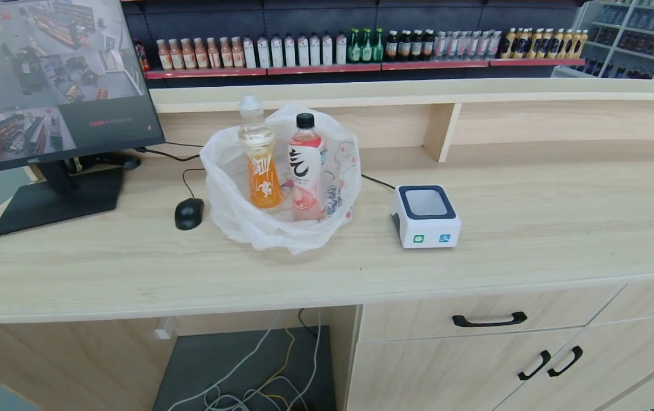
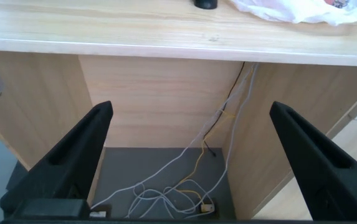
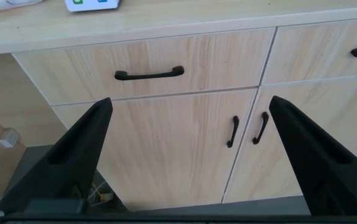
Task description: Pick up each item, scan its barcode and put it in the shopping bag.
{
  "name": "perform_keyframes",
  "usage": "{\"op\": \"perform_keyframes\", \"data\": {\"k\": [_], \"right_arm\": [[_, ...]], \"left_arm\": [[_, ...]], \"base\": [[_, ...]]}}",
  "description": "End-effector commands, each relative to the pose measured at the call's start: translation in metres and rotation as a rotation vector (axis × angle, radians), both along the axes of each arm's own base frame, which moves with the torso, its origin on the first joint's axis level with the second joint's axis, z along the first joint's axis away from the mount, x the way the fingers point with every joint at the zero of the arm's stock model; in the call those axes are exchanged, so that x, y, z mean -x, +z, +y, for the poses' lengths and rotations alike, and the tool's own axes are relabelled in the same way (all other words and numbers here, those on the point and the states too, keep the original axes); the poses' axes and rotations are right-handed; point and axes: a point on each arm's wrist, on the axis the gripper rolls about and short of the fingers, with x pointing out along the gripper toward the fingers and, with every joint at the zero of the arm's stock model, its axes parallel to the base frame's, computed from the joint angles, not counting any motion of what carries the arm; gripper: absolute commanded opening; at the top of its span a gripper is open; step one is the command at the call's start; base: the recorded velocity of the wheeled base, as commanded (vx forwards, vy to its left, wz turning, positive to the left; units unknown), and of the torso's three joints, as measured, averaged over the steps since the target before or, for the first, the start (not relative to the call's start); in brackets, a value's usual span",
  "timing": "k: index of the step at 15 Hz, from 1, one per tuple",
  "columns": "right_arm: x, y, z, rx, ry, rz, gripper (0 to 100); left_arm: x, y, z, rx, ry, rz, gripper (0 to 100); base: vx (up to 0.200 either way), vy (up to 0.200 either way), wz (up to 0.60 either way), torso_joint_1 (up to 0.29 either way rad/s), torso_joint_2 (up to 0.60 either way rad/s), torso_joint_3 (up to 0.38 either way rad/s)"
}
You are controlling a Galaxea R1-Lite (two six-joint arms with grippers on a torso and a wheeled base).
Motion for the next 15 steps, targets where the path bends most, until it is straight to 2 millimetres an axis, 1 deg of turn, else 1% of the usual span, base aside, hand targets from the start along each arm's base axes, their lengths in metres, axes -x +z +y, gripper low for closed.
{"op": "perform_keyframes", "data": {"k": [1, 10, 15], "right_arm": [[-0.0001, -0.0001, 0.0000, 0.000, 0.000, 0.001, 100], [-0.0001, -0.0001, 0.0000, -0.002, 0.000, 0.001, 100], [-0.0001, -0.0001, 0.0000, -0.002, 0.000, 0.001, 100]], "left_arm": [[0.0000, 0.0000, 0.0000, 0.000, -0.001, 0.000, 100], [0.0000, 0.0000, 0.0000, 0.002, 0.001, 0.000, 100], [0.0000, 0.0000, 0.0000, -0.003, 0.001, 0.000, 100]], "base": [[0.000, -0.200, 0.00, 0.007, -0.01, 0.002], [0.000, -0.200, 0.00, 0.005, 0.00, 0.000], [0.000, 0.000, 0.00, 0.000, 0.00, 0.000]]}}
